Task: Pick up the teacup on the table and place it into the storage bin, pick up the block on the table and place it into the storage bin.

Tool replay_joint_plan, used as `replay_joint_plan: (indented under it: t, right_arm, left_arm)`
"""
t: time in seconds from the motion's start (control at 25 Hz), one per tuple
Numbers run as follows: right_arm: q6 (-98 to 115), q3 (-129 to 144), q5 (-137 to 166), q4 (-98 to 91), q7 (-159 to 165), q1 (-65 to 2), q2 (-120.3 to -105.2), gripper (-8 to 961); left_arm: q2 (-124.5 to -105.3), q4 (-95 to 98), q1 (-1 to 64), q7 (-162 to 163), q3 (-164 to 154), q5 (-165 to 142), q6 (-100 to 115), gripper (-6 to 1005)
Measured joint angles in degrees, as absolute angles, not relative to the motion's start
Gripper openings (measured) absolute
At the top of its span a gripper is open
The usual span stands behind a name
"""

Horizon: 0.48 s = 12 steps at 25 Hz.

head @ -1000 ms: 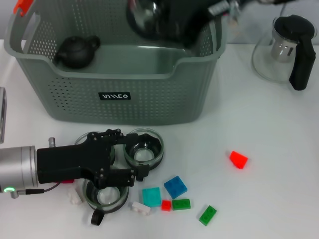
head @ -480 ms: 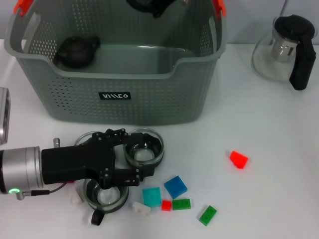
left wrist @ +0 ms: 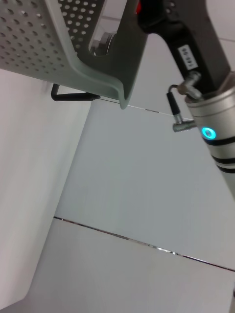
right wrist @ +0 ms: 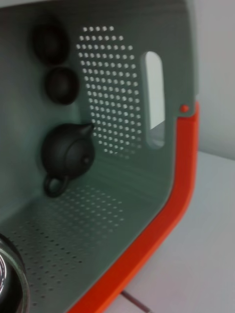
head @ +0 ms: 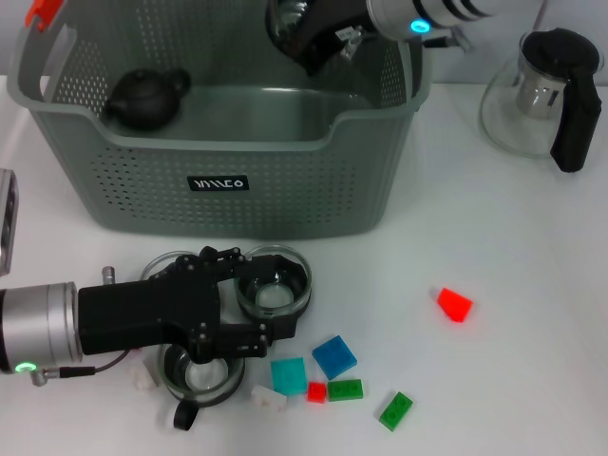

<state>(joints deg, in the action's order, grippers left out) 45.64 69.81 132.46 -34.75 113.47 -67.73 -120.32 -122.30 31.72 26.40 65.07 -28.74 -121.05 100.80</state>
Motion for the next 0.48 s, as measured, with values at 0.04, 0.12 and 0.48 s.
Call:
replay_joint_plan:
  t: [0.04,0.12,0.48]
  right_arm:
    - [44.7,70.4,132.4,-33.9,113.4,-67.6,-120.34,51]
    - [44.5,70.7,132.4,-33.7,113.4,-67.6,-120.36,51]
    - [45.2,71.2,132.5,-32.7,114.4,-67.3,-120.36,50]
  left_arm:
    - [-122.31,31.7,26.4,65.1,-28.7,-121.0,100.8,830]
    - [-122.32,31.7,26.4,65.1,-28.7,-121.0,100.9,830]
    - [-122.34,31.6,26.4,65.1,-28.7,-120.5,100.9,830]
